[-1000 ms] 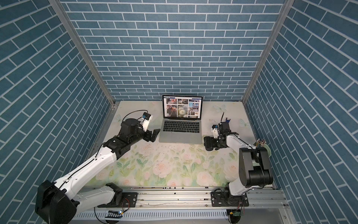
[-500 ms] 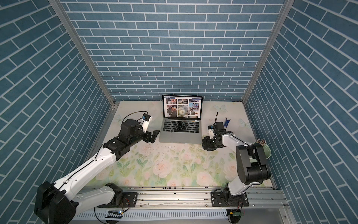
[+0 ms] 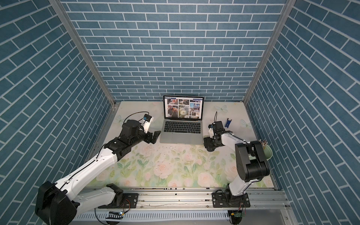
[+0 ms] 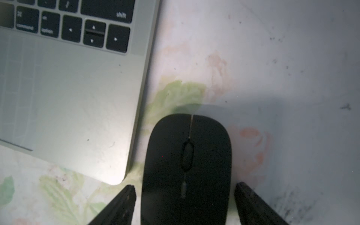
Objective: Remove the wireless mouse receiver from the laptop
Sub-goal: Adjust the mouse at the center of the board.
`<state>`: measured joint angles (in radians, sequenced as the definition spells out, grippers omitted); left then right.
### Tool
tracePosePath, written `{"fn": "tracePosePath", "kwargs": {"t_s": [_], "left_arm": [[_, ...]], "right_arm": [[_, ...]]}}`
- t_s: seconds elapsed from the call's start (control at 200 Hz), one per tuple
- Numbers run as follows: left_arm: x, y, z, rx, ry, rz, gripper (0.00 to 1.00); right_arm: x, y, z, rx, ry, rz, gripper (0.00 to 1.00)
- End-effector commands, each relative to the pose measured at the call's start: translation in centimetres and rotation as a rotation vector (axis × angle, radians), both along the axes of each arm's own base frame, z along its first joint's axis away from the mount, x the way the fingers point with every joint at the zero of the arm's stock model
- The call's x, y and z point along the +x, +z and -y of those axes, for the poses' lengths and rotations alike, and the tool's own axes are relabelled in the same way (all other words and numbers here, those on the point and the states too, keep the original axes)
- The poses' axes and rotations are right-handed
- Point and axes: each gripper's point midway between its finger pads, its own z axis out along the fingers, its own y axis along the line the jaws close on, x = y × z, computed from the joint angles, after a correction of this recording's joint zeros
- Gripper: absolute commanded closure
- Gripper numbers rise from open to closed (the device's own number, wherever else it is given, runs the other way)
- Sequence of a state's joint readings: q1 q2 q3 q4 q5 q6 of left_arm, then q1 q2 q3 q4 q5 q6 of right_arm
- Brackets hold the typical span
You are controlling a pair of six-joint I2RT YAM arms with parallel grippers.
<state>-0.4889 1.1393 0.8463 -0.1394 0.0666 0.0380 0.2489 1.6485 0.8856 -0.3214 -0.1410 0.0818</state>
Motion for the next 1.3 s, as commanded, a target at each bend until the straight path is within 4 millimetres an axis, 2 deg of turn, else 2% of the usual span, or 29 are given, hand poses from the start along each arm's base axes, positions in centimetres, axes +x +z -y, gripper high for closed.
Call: {"fn": "tracePosePath", "kwargs": {"t_s": [0.0,0.13,0.335,1.195,1.295], "left_arm": [[0.2,-0.6,-0.3,0.011,0.007,-0.009,0.0],[0.3,-0.8,-0.3,0.013,0.007,-0.015,0.0],[0.3,-1.0,-0.3,0.015,0.007,-0.021,0.0],[0.0,-1.9,-0.2,0.045,-0.022,-0.041,0.0],[0.0,-2.1,-0.1,0.043,-0.027,-0.047,0.0]], "right_arm": [[-0.9,-1.7,0.2,-0.034,-0.029,-0.068,0.21],[-0.9,-2.1,0.4,-0.045,-0.035,-0.079,0.3],[-0.9,-2.5,0.7,-0.067,-0.04,-0.087,0.33],[0.8,-2.8,1.3,-0.05,-0.205,-0.042,0.35],[0.5,-3.1,1.4,-0.058,-0.202,-0.052,0.26]]}}
